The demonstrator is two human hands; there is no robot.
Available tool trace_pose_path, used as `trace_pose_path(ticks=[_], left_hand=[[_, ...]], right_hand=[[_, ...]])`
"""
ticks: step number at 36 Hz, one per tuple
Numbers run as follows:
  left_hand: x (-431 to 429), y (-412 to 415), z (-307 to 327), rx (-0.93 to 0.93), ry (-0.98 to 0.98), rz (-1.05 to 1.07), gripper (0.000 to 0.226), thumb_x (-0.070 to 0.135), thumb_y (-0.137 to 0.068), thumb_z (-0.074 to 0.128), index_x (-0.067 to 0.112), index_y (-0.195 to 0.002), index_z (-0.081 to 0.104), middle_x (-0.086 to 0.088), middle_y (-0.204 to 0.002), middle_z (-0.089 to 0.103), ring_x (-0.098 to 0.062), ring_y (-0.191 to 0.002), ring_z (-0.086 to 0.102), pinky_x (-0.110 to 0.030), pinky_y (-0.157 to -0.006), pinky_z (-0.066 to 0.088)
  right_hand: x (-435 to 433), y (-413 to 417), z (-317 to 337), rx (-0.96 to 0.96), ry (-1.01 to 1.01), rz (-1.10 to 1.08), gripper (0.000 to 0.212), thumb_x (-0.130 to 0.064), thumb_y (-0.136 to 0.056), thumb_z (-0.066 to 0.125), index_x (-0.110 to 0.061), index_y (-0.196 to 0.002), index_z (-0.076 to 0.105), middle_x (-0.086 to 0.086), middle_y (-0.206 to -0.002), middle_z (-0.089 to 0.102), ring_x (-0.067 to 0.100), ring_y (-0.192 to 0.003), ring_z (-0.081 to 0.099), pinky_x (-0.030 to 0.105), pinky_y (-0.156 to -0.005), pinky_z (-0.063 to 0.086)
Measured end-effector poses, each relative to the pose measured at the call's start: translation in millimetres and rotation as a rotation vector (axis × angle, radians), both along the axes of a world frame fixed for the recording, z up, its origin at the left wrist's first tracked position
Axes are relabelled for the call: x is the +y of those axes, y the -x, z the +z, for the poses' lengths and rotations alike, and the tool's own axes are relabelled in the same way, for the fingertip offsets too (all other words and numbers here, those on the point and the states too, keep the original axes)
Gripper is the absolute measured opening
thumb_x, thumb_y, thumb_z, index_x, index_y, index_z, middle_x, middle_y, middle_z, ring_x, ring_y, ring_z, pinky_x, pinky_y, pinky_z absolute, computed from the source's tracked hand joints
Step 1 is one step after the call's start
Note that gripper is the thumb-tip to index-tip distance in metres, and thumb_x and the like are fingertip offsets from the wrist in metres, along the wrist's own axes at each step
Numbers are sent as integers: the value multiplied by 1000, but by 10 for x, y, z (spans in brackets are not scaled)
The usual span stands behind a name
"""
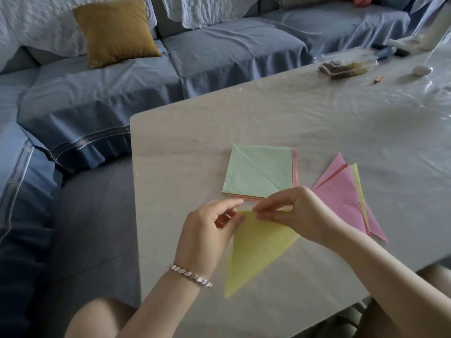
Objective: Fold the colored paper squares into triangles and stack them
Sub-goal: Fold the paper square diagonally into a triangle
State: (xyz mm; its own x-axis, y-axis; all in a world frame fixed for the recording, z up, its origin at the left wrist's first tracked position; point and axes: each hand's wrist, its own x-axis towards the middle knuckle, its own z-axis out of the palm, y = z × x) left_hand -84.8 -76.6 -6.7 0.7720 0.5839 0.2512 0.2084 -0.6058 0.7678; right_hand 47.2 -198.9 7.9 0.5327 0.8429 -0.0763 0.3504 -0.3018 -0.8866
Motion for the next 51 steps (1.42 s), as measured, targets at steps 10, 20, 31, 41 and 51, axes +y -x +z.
trace_pose_path(ticks=[10,20,31,41,51], left_hand=[[67,-14,-217,134,419,146,24,3,-79,65,19,-61,66,6,-49,63,-5,-50,60,-20,-58,53],[241,24,-746,276,385,376,26,7,-77,66,25,-59,61,9,-65,65,-12,-66,62,-18,-58,43],[243,32,-785,363,302,354,25,10,-78,63,27,-61,60,12,-64,63,-10,-66,60,-20,-58,44],[269,58,-793,352,295,305,26,13,-79,67,28,-60,58,15,-60,59,2,-59,54,-7,-51,40],[282,58,-833,365,288,320,17,12,-79,65,23,-66,62,13,-62,60,-4,-61,56,-9,-52,39]], right_hand=[[249,-128,-164,-781,33,148,23,-25,-76,70,-17,-97,72,-2,-98,70,18,-99,62,32,-104,28],[186,181,-1048,-799,316,211,43,-40,-78,38,-21,-96,73,-4,-110,68,14,-103,64,29,-86,50],[181,41,-1316,-939,424,20,64,-30,-99,9,-6,-110,67,7,-128,58,24,-124,36,42,-101,25],[658,-329,-1214,-974,554,144,53,-29,-99,35,-7,-146,23,5,-157,7,24,-144,2,41,-115,0],[716,-626,-1183,-766,506,155,50,-38,-100,29,-22,-147,21,-6,-157,4,13,-144,-2,28,-113,0]])
